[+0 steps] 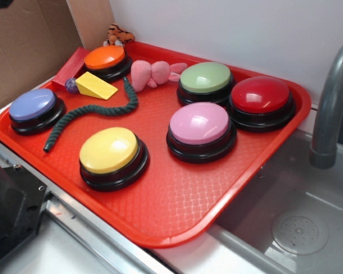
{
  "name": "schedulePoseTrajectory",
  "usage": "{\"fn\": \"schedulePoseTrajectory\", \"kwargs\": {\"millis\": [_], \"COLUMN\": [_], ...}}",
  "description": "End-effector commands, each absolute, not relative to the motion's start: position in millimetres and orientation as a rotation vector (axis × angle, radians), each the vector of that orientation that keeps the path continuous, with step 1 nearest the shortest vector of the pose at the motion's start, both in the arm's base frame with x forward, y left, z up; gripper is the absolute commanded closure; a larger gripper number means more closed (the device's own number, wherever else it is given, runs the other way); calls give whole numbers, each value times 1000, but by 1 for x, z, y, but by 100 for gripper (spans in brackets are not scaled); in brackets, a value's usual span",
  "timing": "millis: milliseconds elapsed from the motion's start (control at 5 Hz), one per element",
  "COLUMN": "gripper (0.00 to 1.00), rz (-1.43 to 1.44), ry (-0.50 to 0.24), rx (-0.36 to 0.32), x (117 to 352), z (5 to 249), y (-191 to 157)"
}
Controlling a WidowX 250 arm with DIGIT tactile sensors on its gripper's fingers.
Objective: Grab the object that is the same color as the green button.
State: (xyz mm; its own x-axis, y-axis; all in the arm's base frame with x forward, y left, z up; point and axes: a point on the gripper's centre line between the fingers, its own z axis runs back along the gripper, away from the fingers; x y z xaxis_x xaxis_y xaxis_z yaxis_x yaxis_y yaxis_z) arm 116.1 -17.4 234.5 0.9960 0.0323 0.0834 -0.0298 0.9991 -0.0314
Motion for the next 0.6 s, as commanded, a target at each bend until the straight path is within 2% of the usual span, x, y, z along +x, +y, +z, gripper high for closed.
{"fn": "schedulePoseTrajectory", "kwargs": {"millis": [0,200,400], "gripper": [0,0,0], "rz": [31,-152,-333], "ry": [-84,-54,-31], "rx": [-30,8,14], "x": [116,140,167], "z": [234,216,178], "y": [-17,-16,-6]}}
